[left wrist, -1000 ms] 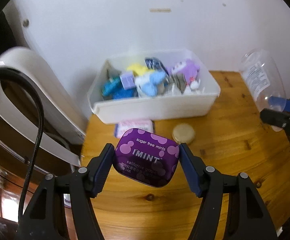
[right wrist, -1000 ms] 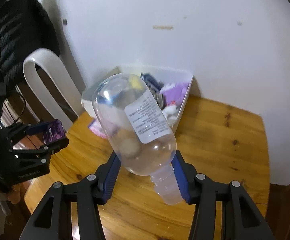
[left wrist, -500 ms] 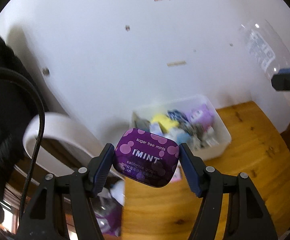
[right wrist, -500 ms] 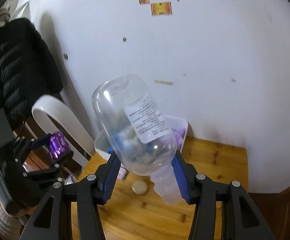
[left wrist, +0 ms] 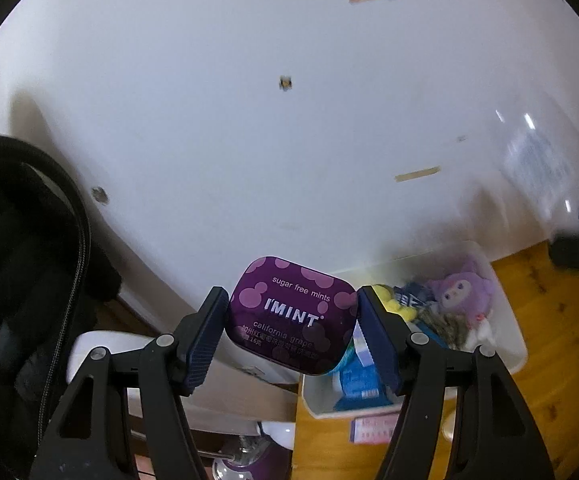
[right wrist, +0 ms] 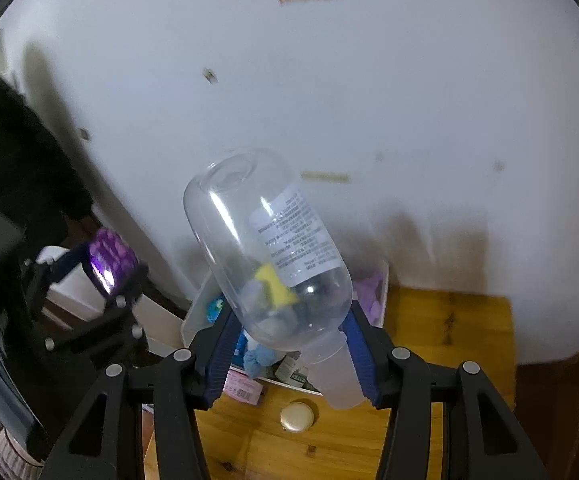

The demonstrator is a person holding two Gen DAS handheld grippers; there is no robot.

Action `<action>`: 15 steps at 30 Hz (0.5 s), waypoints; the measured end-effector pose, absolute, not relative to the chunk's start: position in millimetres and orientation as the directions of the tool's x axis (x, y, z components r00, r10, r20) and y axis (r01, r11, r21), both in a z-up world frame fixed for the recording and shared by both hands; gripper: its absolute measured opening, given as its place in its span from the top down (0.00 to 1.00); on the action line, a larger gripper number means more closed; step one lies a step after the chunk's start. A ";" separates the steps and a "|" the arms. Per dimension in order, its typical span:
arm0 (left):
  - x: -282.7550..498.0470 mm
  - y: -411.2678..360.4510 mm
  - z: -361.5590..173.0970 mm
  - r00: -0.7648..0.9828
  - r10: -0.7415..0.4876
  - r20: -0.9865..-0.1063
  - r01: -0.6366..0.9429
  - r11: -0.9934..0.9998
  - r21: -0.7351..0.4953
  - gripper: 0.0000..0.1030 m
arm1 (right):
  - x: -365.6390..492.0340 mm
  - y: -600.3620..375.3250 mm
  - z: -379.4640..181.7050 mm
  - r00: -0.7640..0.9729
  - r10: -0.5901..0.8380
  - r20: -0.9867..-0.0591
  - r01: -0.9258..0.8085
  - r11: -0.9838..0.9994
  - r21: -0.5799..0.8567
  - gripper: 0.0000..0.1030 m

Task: Organize objects
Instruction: 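Carry the mint tin and clear bottle up over the white tray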

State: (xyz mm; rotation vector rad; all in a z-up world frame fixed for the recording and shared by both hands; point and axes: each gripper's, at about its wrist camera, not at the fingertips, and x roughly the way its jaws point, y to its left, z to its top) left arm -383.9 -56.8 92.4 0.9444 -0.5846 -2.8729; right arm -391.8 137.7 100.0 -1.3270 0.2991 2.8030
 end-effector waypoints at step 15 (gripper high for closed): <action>-502.3 -59.0 -50.1 -0.682 -0.243 -0.689 0.051 -0.957 0.287 0.33 | -473.7 178.6 -73.5 -0.415 -0.077 -0.906 -0.229 -0.956 0.186 0.48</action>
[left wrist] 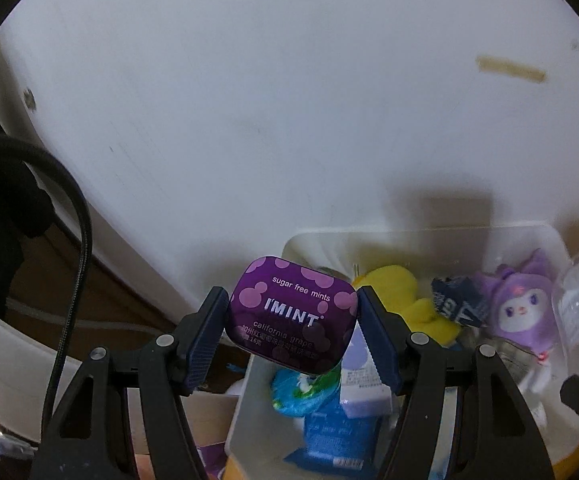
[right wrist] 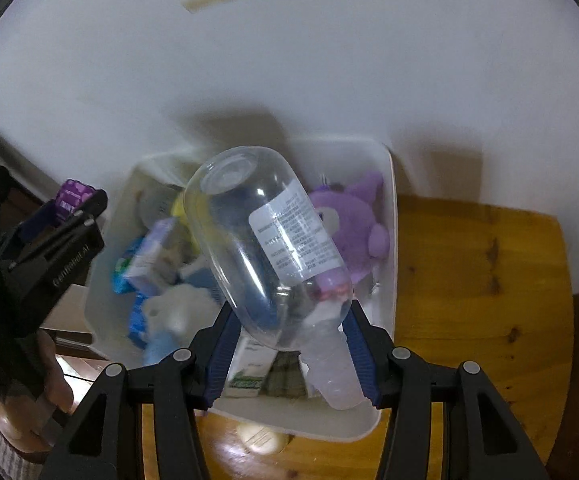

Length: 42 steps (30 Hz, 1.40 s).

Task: Organize objects
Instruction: 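Carry the mint tin and clear bottle up over the white tray, then lower both items into the tray and open both grippers, then withdraw both grippers from the tray toward the last two items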

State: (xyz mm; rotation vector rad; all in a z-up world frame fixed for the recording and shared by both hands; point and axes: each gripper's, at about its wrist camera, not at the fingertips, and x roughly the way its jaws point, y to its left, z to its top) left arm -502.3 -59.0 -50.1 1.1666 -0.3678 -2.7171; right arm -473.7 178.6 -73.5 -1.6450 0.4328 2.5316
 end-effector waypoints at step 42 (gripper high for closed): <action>-424.2 -77.4 -2.3 -0.682 -0.176 -0.710 0.006 -0.972 0.235 0.10 | -376.7 162.3 -32.5 -0.553 -0.034 -0.832 -0.157 -0.977 0.145 0.34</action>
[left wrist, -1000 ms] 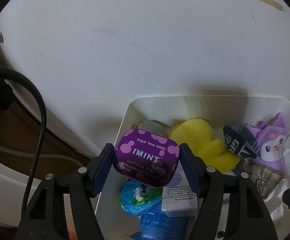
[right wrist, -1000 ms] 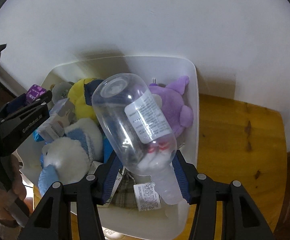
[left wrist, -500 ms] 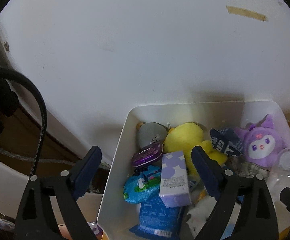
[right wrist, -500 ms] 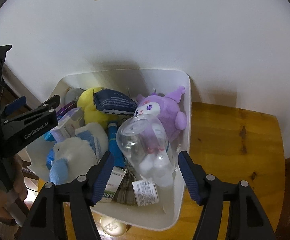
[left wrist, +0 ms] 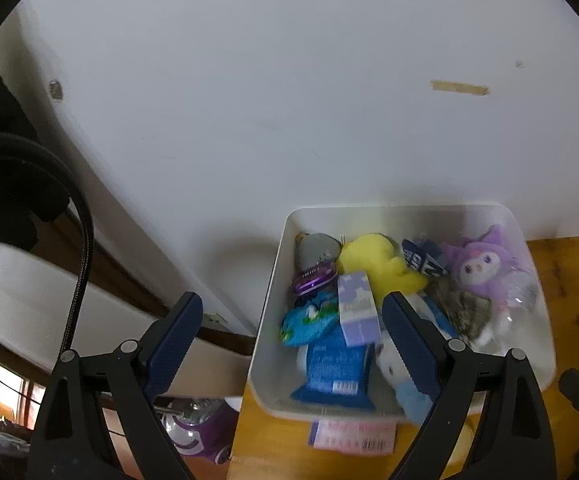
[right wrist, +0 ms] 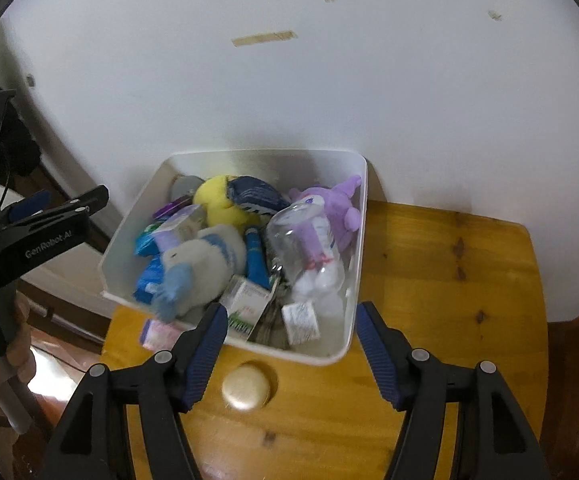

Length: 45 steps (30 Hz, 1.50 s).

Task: Organize objects
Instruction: 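Withdraw both grippers from the tray toward the last two items, then grasp the pink wipes pack with the left gripper while the right grasps the gold compact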

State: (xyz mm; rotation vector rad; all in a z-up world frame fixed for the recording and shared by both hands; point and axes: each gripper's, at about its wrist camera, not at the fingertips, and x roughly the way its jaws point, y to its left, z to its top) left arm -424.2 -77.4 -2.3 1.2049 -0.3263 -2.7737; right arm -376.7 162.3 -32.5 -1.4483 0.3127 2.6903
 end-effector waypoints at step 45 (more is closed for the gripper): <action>-328.8 -97.9 -129.4 -0.463 0.028 -0.886 0.106 -0.991 -0.086 0.06 | -336.4 94.1 -185.4 -0.528 -0.065 -0.847 0.001 -0.997 0.076 0.34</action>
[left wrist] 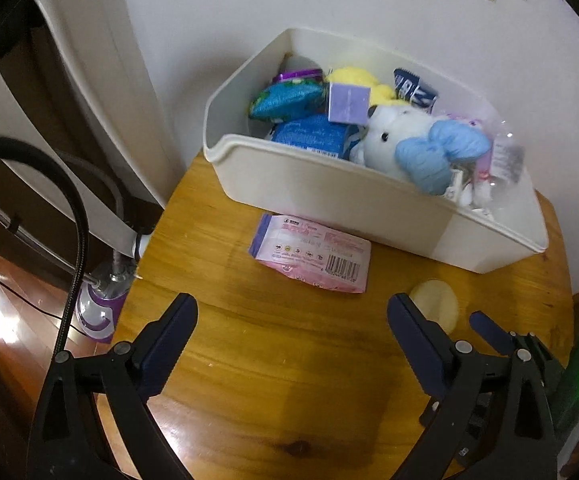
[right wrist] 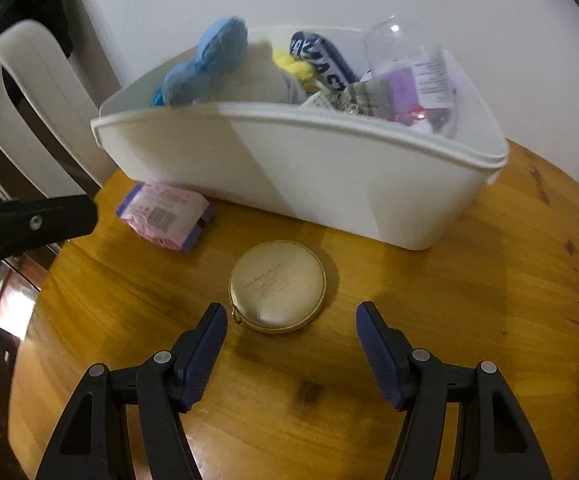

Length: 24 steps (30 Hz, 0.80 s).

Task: Organize objects
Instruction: 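Grasp the pink wipes pack with the left gripper while the right grasps the gold compact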

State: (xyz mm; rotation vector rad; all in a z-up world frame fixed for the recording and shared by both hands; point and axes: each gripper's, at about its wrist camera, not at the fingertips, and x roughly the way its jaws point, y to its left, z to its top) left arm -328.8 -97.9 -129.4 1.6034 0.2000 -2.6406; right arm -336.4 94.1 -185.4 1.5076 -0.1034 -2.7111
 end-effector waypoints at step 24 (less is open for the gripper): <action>-376.2 -70.9 -184.4 -0.416 -0.027 -0.909 -0.029 -0.999 0.043 0.01 | -309.8 90.0 -199.7 -0.613 0.016 -0.790 -0.034 -0.999 0.006 0.51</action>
